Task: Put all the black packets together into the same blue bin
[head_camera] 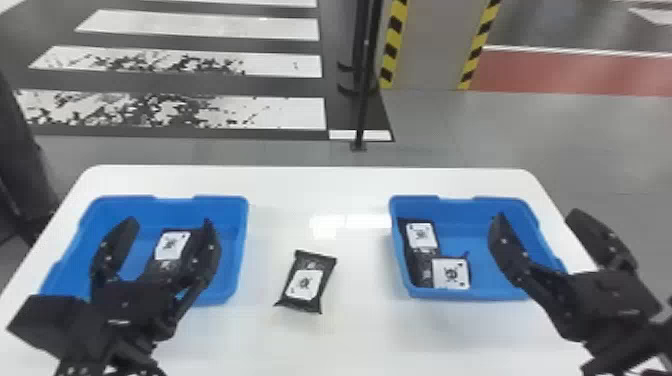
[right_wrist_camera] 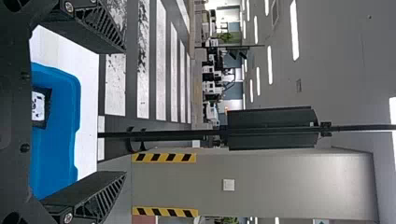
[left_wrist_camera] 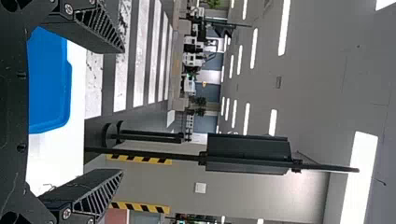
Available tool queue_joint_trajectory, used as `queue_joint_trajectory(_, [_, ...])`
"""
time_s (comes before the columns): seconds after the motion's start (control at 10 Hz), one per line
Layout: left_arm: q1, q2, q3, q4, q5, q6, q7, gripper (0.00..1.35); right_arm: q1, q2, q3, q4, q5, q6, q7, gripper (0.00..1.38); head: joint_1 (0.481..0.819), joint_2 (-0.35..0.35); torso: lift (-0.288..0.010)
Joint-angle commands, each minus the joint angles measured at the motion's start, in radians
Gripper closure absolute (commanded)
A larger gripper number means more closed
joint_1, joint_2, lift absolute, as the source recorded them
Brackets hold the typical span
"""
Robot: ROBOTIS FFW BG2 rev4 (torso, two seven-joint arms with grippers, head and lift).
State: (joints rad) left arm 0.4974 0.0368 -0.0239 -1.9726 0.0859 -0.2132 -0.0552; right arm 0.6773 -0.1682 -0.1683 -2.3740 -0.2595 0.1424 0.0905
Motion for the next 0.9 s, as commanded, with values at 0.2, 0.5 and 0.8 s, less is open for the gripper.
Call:
queue_joint_trajectory(0.2, [-0.002,0.000,0.000,0.001,0.000,-0.005,0.000,0.12,0.000,-0.002,0.001,-0.001,0.000,-0.005,0.000,0.09,0.695,-0.079,-0.110])
queue_joint_trajectory(0.5, [-0.002,0.000,-0.002,0.001,0.000,-0.003,0.000,0.12,0.000,-0.002,0.001,0.002,0.004,-0.003,0.000,0.09,0.695,-0.079,-0.110])
queue_joint_trajectory(0.8, [-0.004,0.002,-0.006,0.001,-0.002,-0.003,0.000,0.12,0.000,-0.002,-0.001,0.009,0.006,0.017,-0.002,0.09,0.695,-0.085,-0.110])
